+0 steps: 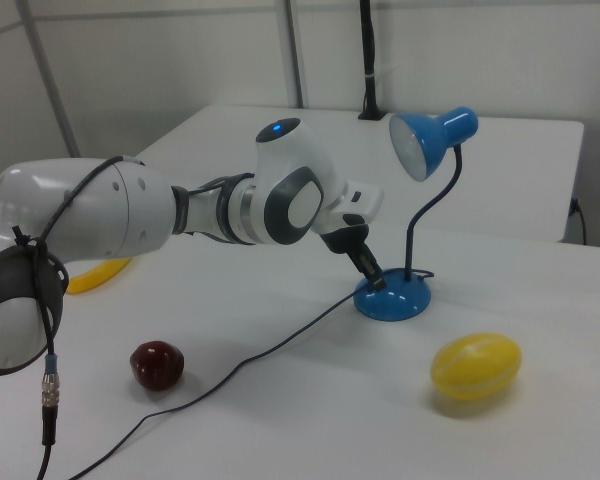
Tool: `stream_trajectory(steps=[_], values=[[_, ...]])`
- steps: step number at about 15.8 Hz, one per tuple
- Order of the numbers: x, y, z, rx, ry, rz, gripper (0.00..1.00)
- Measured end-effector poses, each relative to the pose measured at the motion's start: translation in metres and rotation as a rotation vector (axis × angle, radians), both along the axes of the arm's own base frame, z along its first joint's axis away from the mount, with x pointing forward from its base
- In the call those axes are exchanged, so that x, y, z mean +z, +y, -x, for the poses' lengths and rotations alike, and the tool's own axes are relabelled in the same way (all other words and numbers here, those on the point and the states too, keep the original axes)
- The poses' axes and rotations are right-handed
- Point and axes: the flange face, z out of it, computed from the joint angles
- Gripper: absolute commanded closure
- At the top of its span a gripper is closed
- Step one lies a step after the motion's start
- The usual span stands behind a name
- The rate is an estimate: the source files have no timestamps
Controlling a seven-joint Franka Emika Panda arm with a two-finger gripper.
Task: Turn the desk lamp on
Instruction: 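Lower the gripper onto the switch on the lamp base, then press down on the lamp base switch with the gripper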
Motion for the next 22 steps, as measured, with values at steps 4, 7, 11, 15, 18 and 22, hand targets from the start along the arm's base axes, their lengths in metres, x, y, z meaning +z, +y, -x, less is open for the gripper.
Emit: stream_trajectory(steps=[4, 7, 11, 15, 18, 22], values=[[-0.011, 0.003, -0.003, -0.008, 0.007, 0.009, 1.0], [-0.017, 0.006, -0.008, -0.005, 0.003, 0.009, 1.0], [-0.022, 0.012, -0.015, 0.01, -0.045, 0.007, 1.0], [-0.026, 0.017, -0.017, 0.016, -0.044, 0.006, 1.0], [-0.025, 0.017, -0.017, 0.017, -0.045, 0.006, 1.0], [-0.019, 0.019, -0.02, 0.02, -0.058, 0.009, 1.0]])
